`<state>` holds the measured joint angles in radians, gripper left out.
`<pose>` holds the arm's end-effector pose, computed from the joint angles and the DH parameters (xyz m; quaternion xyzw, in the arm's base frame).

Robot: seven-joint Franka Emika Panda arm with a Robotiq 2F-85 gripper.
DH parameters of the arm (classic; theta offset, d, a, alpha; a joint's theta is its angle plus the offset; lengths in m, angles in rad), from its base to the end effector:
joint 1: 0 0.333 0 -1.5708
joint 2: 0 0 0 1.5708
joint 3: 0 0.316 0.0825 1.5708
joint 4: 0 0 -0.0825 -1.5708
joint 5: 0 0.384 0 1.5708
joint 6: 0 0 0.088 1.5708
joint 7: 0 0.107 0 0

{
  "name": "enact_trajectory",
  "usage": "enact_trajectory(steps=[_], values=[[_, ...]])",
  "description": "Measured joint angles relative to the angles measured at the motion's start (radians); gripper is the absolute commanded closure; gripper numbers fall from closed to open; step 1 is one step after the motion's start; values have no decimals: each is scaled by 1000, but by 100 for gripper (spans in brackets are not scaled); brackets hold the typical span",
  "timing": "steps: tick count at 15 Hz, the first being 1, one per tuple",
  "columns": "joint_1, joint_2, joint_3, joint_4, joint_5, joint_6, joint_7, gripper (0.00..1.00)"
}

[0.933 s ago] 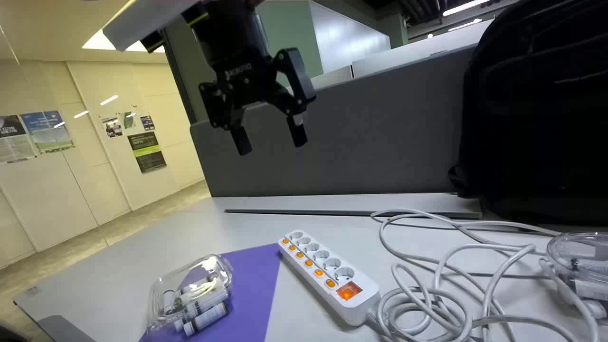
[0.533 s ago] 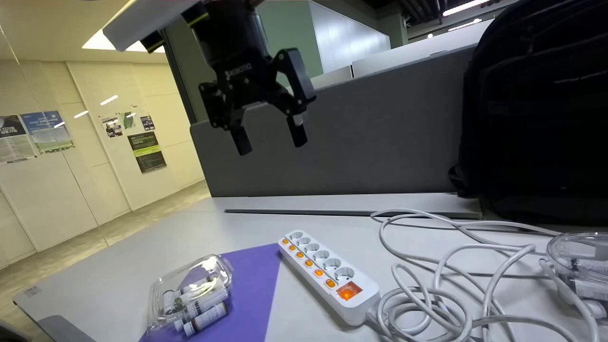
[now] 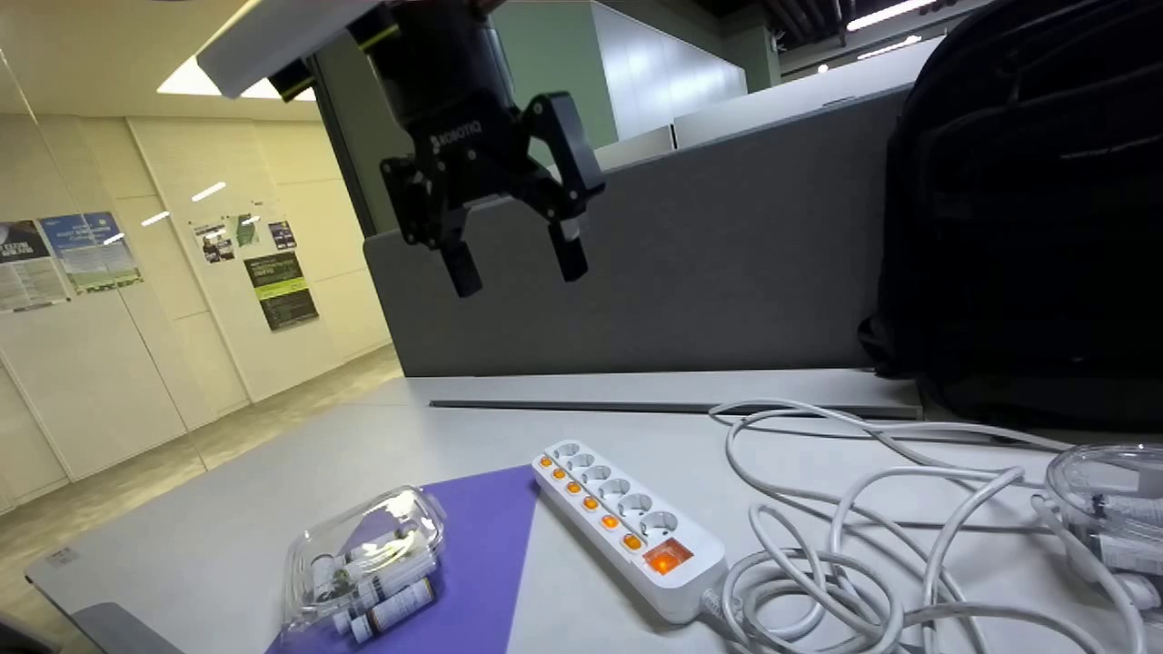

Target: Turn off the switch on the second position from the right

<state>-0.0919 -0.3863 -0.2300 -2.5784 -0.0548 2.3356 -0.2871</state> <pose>0.3991 -0.1331 0.4028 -0.9974 -0.0055 -0.0712 0.0012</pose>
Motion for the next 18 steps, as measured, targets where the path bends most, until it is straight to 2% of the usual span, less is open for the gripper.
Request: enact_trajectory(steps=[4, 7, 11, 12, 13, 14, 18], values=[[1, 3, 7, -2, 1, 26, -1, 0], [16, 42, 36, -21, 4, 165, -2, 0], [66, 170, 73, -32, 36, 320, -3, 0], [80, 209, 79, -30, 56, 342, -10, 25], [95, 247, 84, -26, 84, 359, -28, 26], [108, 285, 89, -20, 124, 370, -54, 32], [121, 419, 123, 45, 273, 377, -158, 62]])
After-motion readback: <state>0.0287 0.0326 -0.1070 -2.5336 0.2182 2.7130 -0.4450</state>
